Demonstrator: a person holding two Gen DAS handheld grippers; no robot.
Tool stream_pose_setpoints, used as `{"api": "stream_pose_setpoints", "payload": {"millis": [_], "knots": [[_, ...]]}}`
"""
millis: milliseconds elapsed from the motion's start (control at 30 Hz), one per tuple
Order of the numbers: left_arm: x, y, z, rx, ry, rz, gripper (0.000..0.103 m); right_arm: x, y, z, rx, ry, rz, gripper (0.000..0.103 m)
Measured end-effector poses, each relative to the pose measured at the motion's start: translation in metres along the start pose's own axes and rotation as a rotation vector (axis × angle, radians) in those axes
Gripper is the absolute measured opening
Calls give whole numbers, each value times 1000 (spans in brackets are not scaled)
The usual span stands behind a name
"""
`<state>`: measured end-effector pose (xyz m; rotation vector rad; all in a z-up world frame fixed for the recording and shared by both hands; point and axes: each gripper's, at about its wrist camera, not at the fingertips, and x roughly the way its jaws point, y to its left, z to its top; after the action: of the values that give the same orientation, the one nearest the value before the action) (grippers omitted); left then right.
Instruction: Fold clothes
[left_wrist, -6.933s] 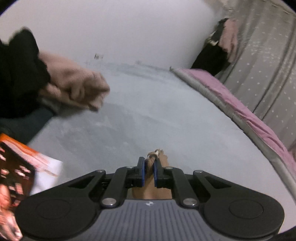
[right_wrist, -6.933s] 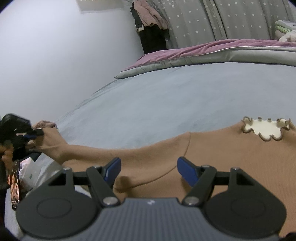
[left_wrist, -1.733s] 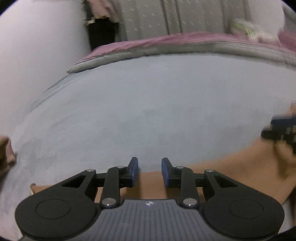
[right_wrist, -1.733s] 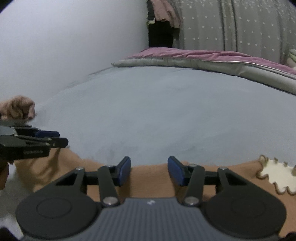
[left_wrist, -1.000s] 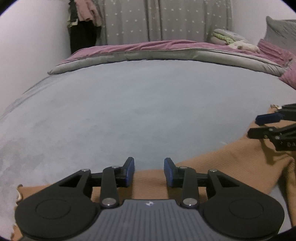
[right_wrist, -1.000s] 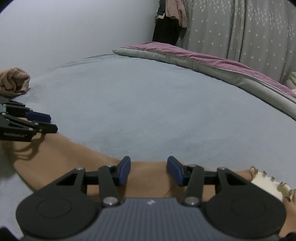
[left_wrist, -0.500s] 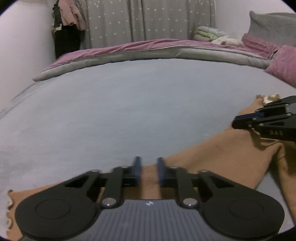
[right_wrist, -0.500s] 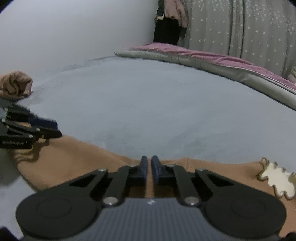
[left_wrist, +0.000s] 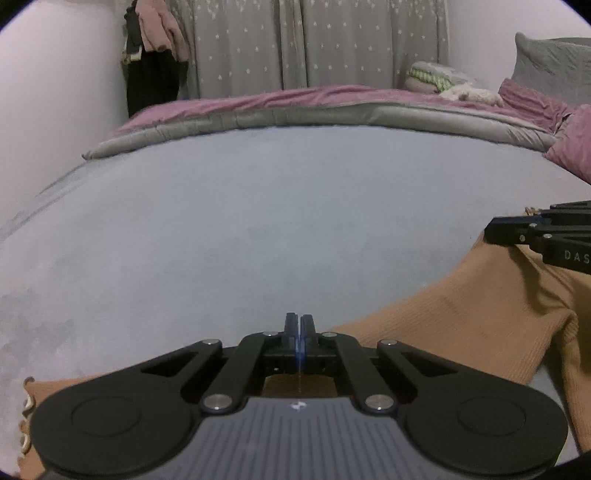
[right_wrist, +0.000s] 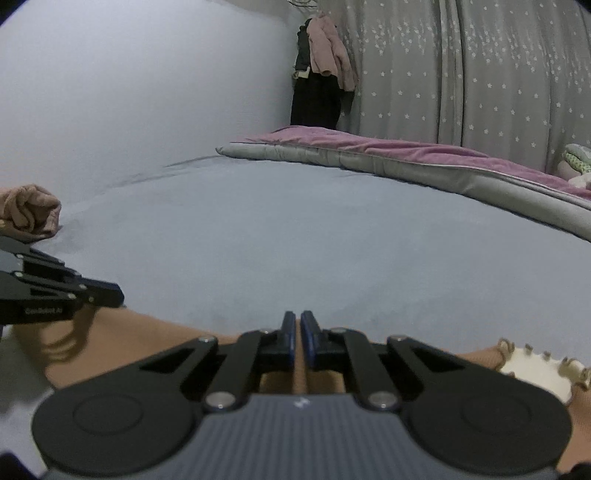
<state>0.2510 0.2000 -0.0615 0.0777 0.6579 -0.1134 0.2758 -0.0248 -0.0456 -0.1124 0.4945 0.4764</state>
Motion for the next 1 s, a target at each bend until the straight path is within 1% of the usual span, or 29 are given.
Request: {"api": "stream_pose_setpoints", "payload": {"millis": [33,67,100,167,200,267,300,333,400,433,467,500,533,567,600,700,733,800,833,900,1000], "knots": [[-1,1,0,-2,7,-7,17,1,-1,0,0,7,1,12],[-1,1,-1,4,12,-7,28,3,0,0,-3,13,-9,16],[0,0,-3,16,18,-2,32,6,1,0,-15,22,-24,22],[2,-4,-6,44,17,7,33,9,6,1,-45,30,-27,49],[1,-6,-8,57,14,13,33,9,9,1,-61,31,-22,51],[1,-9,-10,70,12,22,33,13,13,-1,-85,53,-16,51],[2,-9,-11,72,13,24,33,18,14,-2,-93,81,-16,50],[2,-9,-12,67,14,21,33,24,15,-4,-97,113,-19,49],[4,-8,-13,52,15,11,32,30,15,-5,-95,135,-18,48],[5,-8,-13,44,14,6,32,31,16,-5,-96,140,-16,43],[5,-8,-13,39,14,4,32,33,16,-5,-97,145,-14,32],[5,-9,-13,39,12,-7,26,33,19,-5,-108,145,-8,27],[6,-10,-13,39,9,-23,19,34,22,-5,-118,144,-3,17],[6,-11,-13,39,6,-39,7,34,24,-4,-129,141,-9,13],[6,-12,-12,42,1,-43,3,33,27,-4,-140,139,-14,12],[5,-15,-9,43,-12,-24,1,29,30,0,-156,120,-33,14],[3,-15,-8,38,-15,-16,2,27,32,1,-162,113,-40,17],[1,-13,-5,30,-13,-8,2,18,34,6,-167,98,-23,22],[0,-13,-4,25,-11,-5,2,13,35,8,-170,90,-14,28],[-2,-8,-2,-8,-9,-3,2,7,41,13,-163,81,64,28],[-7,1,1,-71,-28,-26,3,11,53,13,-165,99,143,25]]}}
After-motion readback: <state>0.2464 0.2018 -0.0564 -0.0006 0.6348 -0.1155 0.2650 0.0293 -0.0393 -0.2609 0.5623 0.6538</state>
